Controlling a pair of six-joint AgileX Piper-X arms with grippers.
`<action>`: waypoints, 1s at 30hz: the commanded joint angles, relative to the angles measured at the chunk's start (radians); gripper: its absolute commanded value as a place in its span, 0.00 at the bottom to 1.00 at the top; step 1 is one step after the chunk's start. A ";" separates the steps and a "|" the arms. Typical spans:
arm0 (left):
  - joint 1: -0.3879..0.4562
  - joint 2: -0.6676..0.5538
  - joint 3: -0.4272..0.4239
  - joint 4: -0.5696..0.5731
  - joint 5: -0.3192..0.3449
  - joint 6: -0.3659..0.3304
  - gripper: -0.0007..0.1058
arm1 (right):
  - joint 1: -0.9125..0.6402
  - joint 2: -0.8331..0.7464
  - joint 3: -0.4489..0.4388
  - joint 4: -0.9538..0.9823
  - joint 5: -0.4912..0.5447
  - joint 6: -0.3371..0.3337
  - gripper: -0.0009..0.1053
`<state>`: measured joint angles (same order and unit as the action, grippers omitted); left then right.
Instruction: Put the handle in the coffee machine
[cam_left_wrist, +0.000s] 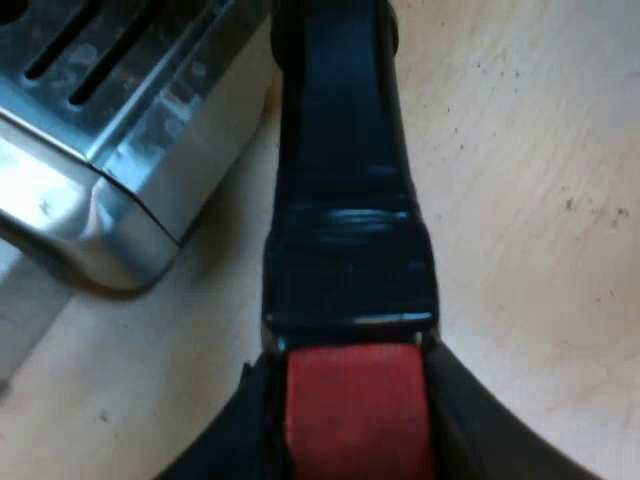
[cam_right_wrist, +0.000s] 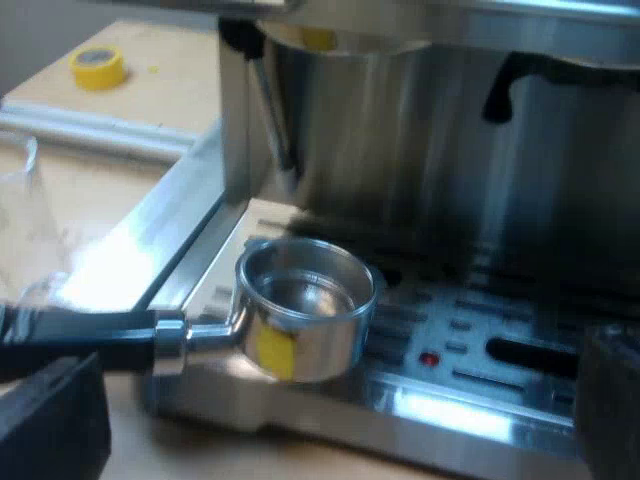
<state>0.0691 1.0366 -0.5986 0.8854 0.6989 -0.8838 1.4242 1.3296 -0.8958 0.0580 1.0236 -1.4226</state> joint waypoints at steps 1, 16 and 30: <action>0.001 0.009 -0.041 -0.042 0.083 -0.011 0.01 | 0.002 0.058 -0.005 -0.152 0.116 -0.017 0.91; 0.001 0.142 -0.135 -0.108 0.117 -0.025 0.01 | 0.002 0.242 -0.005 -0.550 0.124 -0.252 0.91; 0.001 0.142 -0.135 -0.231 0.117 -0.009 0.01 | -0.013 0.291 -0.009 -0.648 0.116 -0.258 0.91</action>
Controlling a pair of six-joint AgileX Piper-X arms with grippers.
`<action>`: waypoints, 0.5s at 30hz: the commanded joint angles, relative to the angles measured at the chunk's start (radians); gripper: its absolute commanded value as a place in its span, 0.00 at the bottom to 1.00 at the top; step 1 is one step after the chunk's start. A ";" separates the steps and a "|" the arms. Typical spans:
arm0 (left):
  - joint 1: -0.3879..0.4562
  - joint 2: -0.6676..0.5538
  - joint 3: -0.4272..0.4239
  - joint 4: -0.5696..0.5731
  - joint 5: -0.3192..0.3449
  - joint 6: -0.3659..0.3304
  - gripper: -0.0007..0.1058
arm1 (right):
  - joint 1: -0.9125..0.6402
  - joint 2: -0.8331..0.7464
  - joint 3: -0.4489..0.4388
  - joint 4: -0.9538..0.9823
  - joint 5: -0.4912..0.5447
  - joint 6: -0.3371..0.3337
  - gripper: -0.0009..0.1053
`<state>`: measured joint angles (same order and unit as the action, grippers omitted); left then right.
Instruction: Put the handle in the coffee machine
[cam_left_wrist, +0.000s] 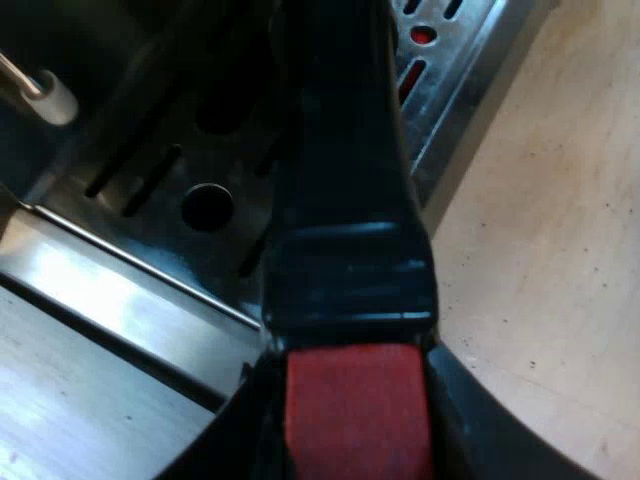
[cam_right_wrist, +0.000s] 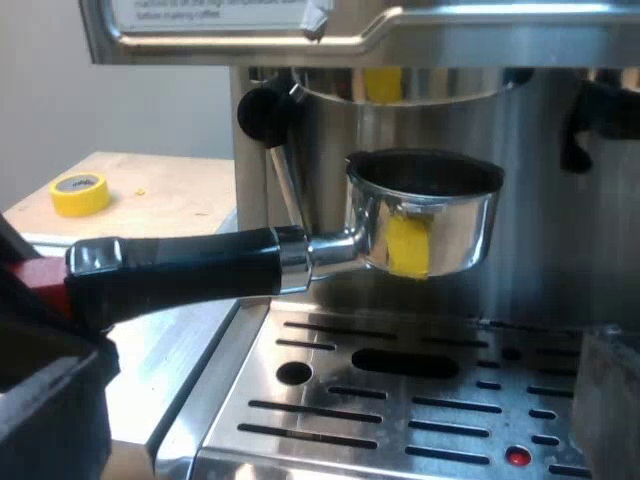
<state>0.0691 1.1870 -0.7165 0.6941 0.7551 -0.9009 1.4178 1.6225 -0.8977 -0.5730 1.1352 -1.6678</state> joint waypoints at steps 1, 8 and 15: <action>0.001 -0.008 -0.017 -0.042 0.061 0.008 0.01 | -0.007 -0.002 -0.007 -0.017 0.005 -0.013 0.91; 0.001 -0.004 -0.017 -0.042 0.112 0.008 0.01 | -0.007 -0.002 -0.007 -0.014 0.005 -0.013 0.91; 0.001 0.040 -0.017 -0.040 0.112 0.010 0.01 | -0.007 -0.002 -0.007 -0.014 0.005 -0.013 0.91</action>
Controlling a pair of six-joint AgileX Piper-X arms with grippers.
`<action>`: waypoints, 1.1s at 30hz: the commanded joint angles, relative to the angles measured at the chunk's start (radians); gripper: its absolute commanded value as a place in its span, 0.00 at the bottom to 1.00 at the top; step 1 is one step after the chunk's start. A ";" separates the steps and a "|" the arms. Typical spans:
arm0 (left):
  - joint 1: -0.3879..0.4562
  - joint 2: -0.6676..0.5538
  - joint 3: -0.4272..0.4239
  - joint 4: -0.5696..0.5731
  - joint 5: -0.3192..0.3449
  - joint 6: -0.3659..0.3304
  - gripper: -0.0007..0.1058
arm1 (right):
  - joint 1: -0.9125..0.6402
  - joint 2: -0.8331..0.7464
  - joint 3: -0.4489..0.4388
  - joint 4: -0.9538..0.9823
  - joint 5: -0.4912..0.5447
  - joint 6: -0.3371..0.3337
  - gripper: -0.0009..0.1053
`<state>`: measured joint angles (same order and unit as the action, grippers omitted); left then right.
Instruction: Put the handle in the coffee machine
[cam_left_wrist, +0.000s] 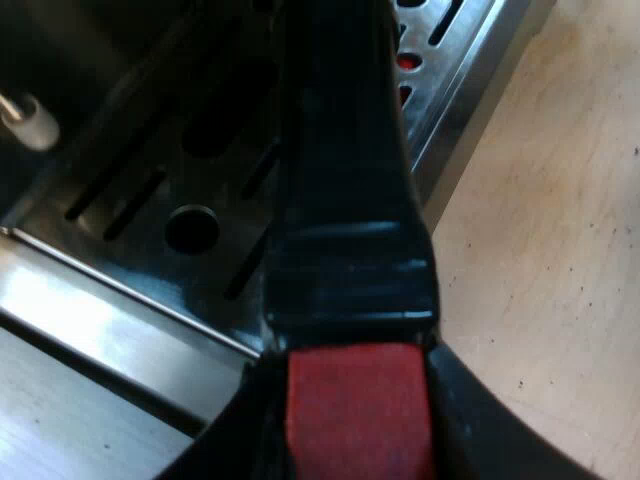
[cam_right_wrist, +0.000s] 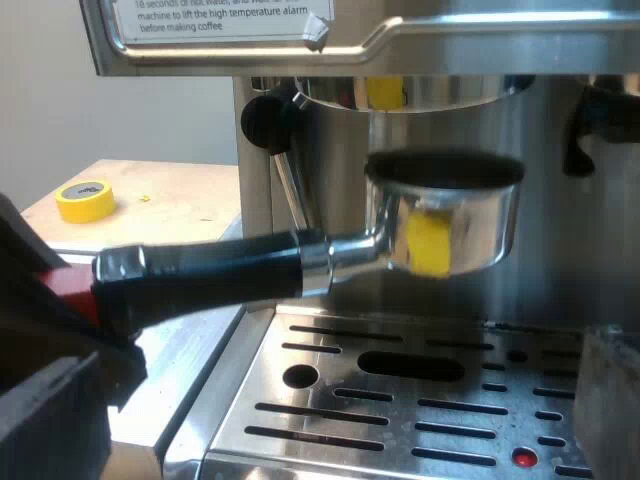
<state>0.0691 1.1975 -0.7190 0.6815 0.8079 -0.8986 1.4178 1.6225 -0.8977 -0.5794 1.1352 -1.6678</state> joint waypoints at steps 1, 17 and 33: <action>0.001 0.033 -0.015 -0.027 0.059 0.015 0.01 | -0.007 -0.002 -0.007 -0.007 0.005 -0.015 0.91; 0.056 0.068 -0.027 -0.002 0.067 0.096 0.01 | -0.011 -0.002 -0.007 0.033 0.005 -0.041 0.91; 0.054 0.068 -0.117 0.015 0.119 0.058 0.01 | -0.018 -0.002 -0.007 0.033 0.005 -0.039 0.91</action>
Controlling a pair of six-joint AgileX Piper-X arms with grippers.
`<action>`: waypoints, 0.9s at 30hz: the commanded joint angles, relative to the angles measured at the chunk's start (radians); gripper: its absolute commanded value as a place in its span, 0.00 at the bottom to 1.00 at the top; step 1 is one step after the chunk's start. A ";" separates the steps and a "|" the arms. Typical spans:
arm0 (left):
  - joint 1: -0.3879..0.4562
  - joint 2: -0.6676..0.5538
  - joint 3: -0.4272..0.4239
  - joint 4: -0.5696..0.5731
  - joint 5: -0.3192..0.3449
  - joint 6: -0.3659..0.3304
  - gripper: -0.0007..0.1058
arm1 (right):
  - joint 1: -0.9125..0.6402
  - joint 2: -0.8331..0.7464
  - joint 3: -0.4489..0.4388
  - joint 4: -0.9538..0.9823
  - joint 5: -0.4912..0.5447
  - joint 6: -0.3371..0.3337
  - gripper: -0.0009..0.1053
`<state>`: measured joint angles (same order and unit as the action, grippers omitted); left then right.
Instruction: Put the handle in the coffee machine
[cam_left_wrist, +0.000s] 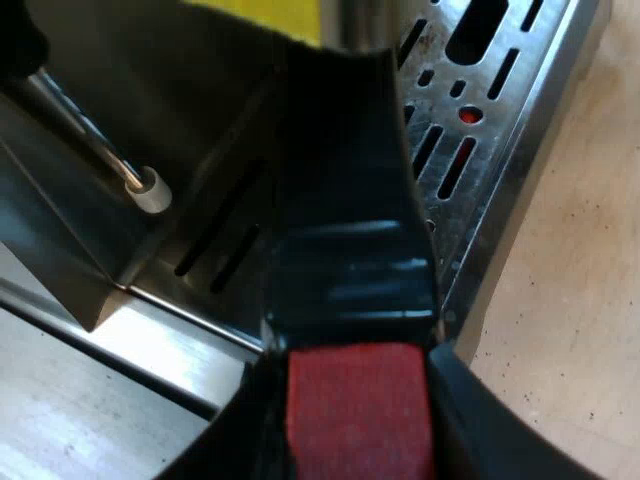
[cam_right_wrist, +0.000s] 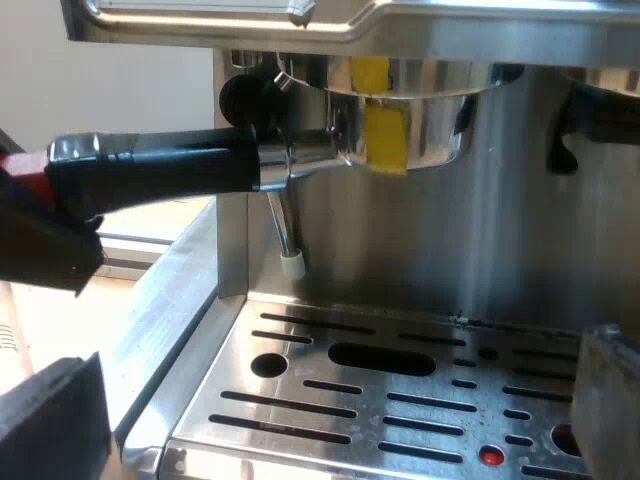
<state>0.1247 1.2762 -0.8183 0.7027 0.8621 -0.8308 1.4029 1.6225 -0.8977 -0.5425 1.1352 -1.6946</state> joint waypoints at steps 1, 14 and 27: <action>-0.002 -0.011 -0.019 -0.004 0.065 -0.010 0.01 | -0.003 -0.002 -0.007 -0.004 0.005 -0.012 0.91; -0.002 -0.011 -0.068 -0.004 0.065 -0.008 0.01 | -0.003 -0.002 -0.007 0.001 0.005 -0.010 0.91; -0.002 -0.011 -0.086 0.056 0.107 -0.008 0.01 | -0.003 -0.002 -0.007 0.001 0.005 -0.008 0.91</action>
<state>0.1247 1.2787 -0.8837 0.7765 0.8567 -0.8375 1.4029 1.6225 -0.8977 -0.5369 1.1352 -1.6946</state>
